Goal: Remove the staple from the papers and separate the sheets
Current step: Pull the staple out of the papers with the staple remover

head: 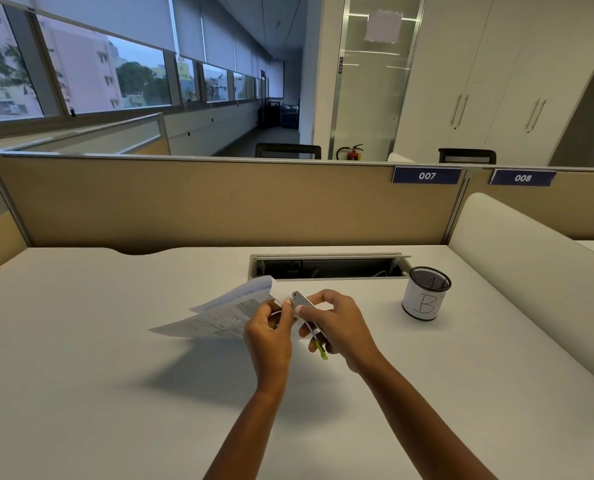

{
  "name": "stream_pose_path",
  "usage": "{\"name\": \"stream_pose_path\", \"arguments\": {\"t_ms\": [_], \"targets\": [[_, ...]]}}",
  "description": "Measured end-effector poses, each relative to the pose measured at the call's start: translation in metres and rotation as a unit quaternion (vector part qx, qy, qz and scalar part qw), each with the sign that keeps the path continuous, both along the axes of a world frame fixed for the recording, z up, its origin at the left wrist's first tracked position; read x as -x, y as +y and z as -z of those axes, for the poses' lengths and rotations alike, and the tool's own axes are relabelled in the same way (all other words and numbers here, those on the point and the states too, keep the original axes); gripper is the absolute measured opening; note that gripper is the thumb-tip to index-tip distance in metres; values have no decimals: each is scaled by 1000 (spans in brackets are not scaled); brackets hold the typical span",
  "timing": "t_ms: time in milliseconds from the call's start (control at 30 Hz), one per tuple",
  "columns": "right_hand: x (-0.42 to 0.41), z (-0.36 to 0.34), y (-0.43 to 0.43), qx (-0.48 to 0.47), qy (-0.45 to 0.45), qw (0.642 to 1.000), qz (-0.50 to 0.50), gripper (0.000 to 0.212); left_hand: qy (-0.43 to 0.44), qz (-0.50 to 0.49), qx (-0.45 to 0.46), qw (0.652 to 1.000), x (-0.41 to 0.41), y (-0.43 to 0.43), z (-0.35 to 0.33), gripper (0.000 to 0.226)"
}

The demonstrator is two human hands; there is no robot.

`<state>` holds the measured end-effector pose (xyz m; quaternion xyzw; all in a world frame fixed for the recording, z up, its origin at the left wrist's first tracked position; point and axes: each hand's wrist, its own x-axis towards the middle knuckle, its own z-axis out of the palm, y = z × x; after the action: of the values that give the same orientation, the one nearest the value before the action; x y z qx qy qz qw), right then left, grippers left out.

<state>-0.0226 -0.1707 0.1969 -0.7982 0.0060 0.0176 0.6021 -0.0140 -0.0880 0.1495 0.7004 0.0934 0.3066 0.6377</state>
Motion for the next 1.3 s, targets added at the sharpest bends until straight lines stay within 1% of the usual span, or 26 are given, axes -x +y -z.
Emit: {"name": "stream_pose_path", "arguments": {"t_ms": [133, 367, 567, 700, 900, 1100, 1300], "targets": [[2, 3, 4, -77, 37, 996, 2, 15, -2, -6, -3, 1000, -1, 0, -1, 21], [5, 4, 10, -199, 101, 975, -7, 20, -19, -18, -15, 1000, -3, 3, 1, 20], [4, 3, 8, -313, 145, 939, -20, 26, -27, -18, -11, 999, -4, 2, 2, 21], [5, 4, 9, -352, 159, 922, -3, 26, -34, -13, -3, 999, -5, 1, 3, 19], [7, 6, 13, -433, 174, 884, 23, 24, -34, 0, 34, 999, -9, 0, 8, 17], [10, 6, 19, -502, 192, 843, 29, 22, -33, 7, 52, 998, -11, 0, 9, 21], [14, 6, 23, -539, 191, 820, 36, 24, -43, 2, 70, 997, -9, -2, 10, 20]]}}
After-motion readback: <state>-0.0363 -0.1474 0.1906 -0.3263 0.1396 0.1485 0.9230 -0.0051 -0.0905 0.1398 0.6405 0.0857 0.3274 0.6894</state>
